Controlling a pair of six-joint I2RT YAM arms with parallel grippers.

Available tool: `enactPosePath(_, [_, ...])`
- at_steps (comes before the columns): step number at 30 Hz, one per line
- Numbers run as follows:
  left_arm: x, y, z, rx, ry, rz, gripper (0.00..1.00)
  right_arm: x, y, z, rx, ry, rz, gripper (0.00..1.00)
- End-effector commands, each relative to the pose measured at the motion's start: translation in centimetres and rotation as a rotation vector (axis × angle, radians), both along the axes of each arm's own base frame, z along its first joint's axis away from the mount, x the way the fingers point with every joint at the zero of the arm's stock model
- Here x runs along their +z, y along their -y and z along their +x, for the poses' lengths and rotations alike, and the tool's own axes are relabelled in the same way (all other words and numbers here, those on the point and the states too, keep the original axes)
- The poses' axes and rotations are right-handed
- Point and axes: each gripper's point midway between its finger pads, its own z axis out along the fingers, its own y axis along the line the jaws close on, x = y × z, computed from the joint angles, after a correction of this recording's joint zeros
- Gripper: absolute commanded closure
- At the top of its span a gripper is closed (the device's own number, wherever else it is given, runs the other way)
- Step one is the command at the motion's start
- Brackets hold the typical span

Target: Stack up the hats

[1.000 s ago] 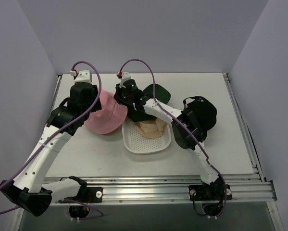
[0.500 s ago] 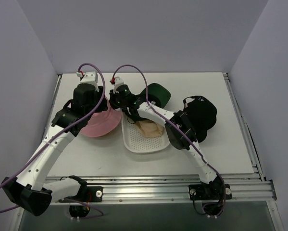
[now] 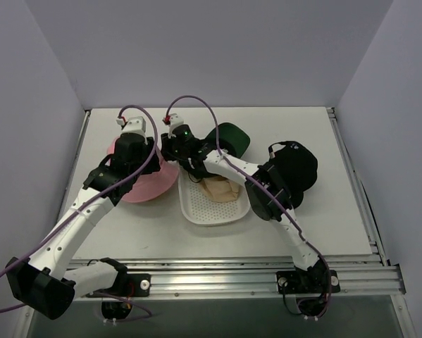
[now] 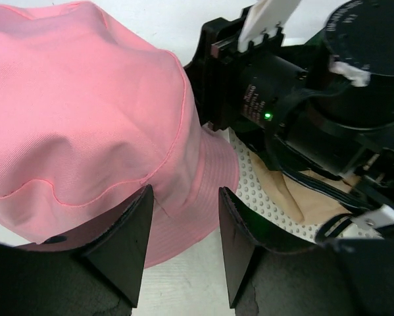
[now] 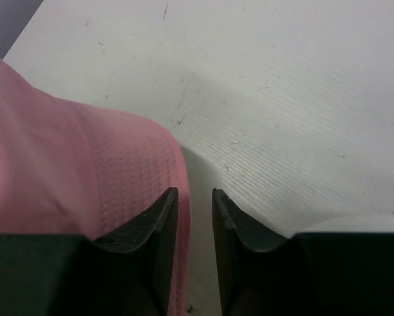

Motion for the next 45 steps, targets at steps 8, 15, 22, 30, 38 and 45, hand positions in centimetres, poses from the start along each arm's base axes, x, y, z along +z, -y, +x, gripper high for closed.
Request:
enactPosePath(8, [-1.3, -0.8, -0.1, 0.097, 0.004, -0.022, 0.48, 14.6, 5.9, -0.5, -0.111, 0.169, 0.081, 0.62])
enactPosePath(15, [-3.6, -1.4, -0.7, 0.124, -0.036, 0.022, 0.48, 17.1, 8.9, -1.4, -0.153, 0.183, 0.070, 0.60])
enactPosePath(22, [-4.5, -2.4, -1.6, 0.167, -0.043, 0.066, 0.48, 19.2, 12.2, -3.6, -0.208, 0.176, 0.032, 0.60])
enactPosePath(30, [-6.8, -2.6, -1.9, 0.186, -0.066, 0.080, 0.48, 19.3, 16.8, -8.8, -0.266, 0.169, 0.023, 0.60])
enactPosePath(38, [-4.3, 0.1, -2.6, 0.090, 0.004, 0.003, 0.48, 17.3, 22.1, -12.3, -0.385, 0.143, -0.034, 0.60])
enactPosePath(45, [2.7, 4.9, -4.0, -0.146, 0.133, -0.129, 0.36, 12.3, 25.0, -15.4, -0.454, 0.062, -0.159, 0.60])
